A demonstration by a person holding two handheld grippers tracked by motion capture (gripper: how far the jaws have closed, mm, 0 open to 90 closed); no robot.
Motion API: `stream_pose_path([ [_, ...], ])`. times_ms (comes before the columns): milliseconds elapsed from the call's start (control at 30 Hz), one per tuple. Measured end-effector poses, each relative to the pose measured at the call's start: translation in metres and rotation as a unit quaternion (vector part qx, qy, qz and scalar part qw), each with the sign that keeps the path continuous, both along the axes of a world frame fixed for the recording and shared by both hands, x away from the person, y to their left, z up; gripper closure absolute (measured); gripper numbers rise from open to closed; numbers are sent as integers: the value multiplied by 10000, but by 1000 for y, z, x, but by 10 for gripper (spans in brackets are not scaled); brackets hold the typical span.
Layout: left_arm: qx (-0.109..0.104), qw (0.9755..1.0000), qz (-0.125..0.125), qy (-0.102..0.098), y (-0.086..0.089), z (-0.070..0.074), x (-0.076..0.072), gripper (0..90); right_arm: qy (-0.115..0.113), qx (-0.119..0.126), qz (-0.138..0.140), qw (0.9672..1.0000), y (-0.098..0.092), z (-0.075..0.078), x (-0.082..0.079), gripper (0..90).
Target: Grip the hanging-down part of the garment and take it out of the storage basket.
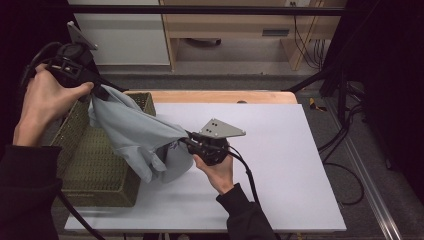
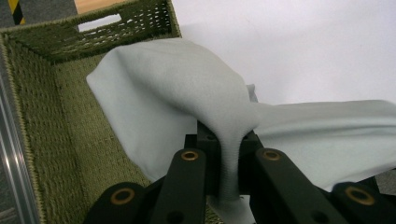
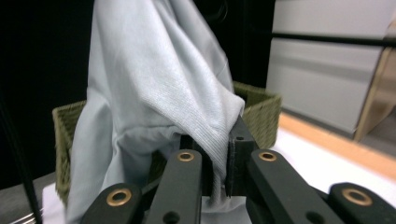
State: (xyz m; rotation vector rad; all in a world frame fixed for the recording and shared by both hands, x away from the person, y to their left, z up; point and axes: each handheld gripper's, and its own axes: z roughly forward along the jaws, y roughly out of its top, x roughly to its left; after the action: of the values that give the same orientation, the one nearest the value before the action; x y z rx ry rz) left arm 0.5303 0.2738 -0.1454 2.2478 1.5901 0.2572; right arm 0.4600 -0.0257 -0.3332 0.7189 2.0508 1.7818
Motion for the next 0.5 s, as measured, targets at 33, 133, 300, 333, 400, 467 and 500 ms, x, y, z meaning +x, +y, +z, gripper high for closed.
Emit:
stream_pose_path([
  [33, -3, 10000, -4, 15, -1, -1, 0, 849, 83, -3, 48, 10000, 2, -5, 1, 853],
  [133, 29, 10000, -34, 7, -5, -3, 1, 849, 254, -68, 104, 9996, 8, -20, 4, 839],
  [300, 50, 10000, -64, 35, -8, -6, 3, 849, 409, -214, 125, 9989, 20, -38, 8, 790],
  [333, 55, 10000, -48, 38, -8, -7, 4, 849, 416, -250, 139, 9987, 23, -41, 8, 760],
  [400, 47, 10000, -48, 53, -7, -9, 5, 849, 413, -332, 143, 9985, 27, -44, 8, 707],
  [467, 25, 10000, -36, 47, -6, -10, 5, 849, 432, -405, 181, 9981, 28, -45, 8, 621],
  [500, 16, 10000, -41, 43, -5, -10, 5, 849, 400, -394, 203, 9982, 27, -44, 8, 578],
])
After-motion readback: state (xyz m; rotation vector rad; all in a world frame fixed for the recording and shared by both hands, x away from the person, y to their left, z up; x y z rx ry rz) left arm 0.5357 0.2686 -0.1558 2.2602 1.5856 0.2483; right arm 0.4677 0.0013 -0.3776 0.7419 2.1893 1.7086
